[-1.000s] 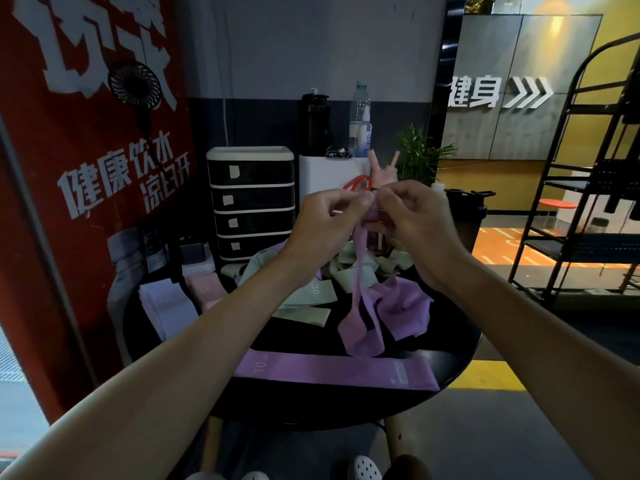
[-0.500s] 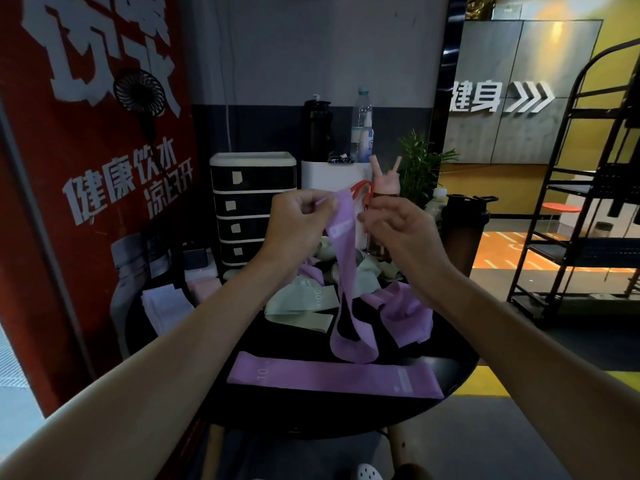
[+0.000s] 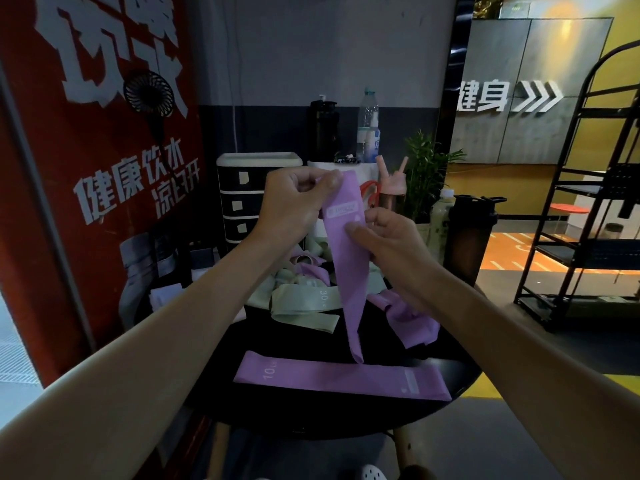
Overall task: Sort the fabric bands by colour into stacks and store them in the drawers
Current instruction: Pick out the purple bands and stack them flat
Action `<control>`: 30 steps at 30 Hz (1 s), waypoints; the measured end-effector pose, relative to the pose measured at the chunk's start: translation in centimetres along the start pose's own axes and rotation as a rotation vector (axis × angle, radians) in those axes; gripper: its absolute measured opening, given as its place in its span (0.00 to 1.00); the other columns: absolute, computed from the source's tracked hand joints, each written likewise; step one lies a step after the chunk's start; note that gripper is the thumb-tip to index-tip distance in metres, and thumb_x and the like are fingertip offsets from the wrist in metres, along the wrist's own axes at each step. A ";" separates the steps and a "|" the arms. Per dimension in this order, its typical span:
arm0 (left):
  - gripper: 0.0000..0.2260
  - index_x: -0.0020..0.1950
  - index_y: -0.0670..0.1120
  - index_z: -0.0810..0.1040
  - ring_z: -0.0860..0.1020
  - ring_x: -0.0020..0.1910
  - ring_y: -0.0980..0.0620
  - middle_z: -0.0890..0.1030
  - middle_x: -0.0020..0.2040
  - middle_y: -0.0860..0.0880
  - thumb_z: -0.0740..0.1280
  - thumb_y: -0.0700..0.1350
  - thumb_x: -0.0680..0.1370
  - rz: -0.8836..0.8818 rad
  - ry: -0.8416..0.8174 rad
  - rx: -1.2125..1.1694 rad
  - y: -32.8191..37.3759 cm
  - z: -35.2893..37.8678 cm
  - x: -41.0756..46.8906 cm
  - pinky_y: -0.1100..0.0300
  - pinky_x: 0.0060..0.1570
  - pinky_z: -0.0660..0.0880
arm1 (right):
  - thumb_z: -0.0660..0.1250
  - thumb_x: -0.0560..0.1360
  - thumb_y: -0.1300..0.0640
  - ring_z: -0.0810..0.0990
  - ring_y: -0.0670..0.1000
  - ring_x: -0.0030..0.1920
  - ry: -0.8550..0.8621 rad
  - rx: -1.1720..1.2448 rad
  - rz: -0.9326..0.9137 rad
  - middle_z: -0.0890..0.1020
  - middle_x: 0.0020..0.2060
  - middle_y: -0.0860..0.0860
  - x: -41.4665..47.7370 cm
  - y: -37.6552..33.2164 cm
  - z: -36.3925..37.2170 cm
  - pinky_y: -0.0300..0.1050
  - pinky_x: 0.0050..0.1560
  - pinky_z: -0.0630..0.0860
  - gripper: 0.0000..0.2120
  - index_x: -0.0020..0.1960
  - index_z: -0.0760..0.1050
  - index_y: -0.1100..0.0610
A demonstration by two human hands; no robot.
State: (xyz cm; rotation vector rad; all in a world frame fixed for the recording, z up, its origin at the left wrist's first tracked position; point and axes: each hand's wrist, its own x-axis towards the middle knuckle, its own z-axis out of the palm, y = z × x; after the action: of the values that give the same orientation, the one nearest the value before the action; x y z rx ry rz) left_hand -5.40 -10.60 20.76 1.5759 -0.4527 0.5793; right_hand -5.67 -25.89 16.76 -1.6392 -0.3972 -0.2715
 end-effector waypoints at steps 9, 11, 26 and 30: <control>0.15 0.63 0.48 0.77 0.82 0.55 0.50 0.83 0.57 0.46 0.71 0.50 0.78 -0.180 -0.101 -0.019 -1.7 0.2 -0.7 0.48 0.56 0.80 | 0.67 0.77 0.60 0.83 0.58 0.43 0.130 -0.099 -0.107 0.83 0.39 0.61 1.4 -3.1 -0.3 0.55 0.50 0.81 0.06 0.44 0.77 0.63; 0.21 0.67 0.45 0.75 0.82 0.57 0.47 0.83 0.58 0.46 0.73 0.45 0.76 -0.294 -0.258 -0.073 -3.4 0.5 -2.1 0.50 0.57 0.80 | 0.67 0.74 0.58 0.82 0.60 0.49 0.175 -0.105 -0.137 0.81 0.42 0.68 1.9 -3.6 -0.4 0.62 0.57 0.77 0.09 0.42 0.76 0.64; 0.12 0.63 0.38 0.78 0.82 0.42 0.51 0.83 0.48 0.41 0.68 0.37 0.79 -0.578 -0.515 -0.223 -8.4 -3.3 -7.6 0.62 0.41 0.79 | 0.67 0.75 0.66 0.81 0.55 0.50 0.442 -0.047 0.035 0.77 0.56 0.58 -0.4 2.2 -7.6 0.48 0.42 0.81 0.16 0.62 0.72 0.57; 0.13 0.62 0.44 0.79 0.81 0.43 0.51 0.83 0.45 0.43 0.71 0.38 0.77 -0.651 -0.482 -0.131 -9.2 -5.9 -8.4 0.60 0.44 0.78 | 0.69 0.75 0.67 0.79 0.51 0.40 0.446 -0.116 0.067 0.78 0.47 0.54 -3.2 5.1 -8.7 0.43 0.33 0.78 0.17 0.62 0.71 0.60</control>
State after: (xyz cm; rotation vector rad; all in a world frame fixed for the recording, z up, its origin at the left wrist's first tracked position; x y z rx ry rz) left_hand -7.02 -4.38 8.59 1.6153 -0.2946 -0.3278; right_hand -5.99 -35.22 11.77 -1.6446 0.0118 -0.6039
